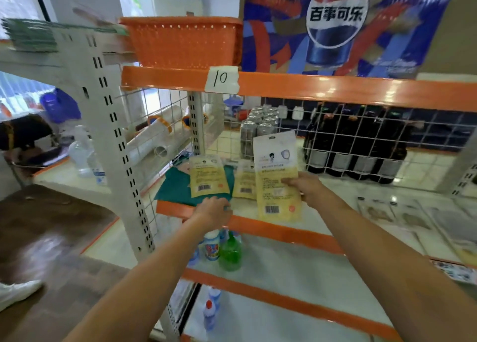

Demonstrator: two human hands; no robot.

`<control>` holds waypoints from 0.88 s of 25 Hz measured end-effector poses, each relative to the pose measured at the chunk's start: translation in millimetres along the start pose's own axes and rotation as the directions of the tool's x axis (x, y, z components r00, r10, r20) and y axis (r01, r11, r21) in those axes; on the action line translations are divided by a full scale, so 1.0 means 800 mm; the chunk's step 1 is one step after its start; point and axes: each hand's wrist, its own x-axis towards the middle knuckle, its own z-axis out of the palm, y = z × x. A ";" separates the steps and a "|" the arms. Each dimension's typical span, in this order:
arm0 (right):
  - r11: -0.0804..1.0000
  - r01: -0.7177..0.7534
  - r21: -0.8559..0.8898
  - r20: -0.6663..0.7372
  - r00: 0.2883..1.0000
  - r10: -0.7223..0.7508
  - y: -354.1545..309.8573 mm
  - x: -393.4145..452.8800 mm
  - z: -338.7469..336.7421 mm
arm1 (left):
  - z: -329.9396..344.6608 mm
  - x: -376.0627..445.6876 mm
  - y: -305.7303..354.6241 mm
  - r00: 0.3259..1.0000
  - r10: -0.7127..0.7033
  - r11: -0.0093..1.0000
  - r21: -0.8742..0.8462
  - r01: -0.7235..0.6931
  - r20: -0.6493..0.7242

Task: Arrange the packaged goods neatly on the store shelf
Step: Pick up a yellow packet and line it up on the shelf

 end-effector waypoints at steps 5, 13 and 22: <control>0.987 0.011 0.159 -0.010 1.000 -0.009 0.010 -0.032 -0.062 | -0.003 -0.004 0.058 1.000 0.019 1.000 0.011 -0.019 0.014; 0.962 -0.142 0.235 0.011 0.990 0.143 0.088 -0.114 -0.150 | 0.040 -0.047 0.155 0.991 0.130 0.987 -0.092 -0.131 -0.009; 0.924 -0.217 0.315 0.013 0.974 0.224 0.163 -0.192 -0.199 | 0.101 -0.125 0.233 0.973 0.231 0.968 -0.105 -0.228 0.014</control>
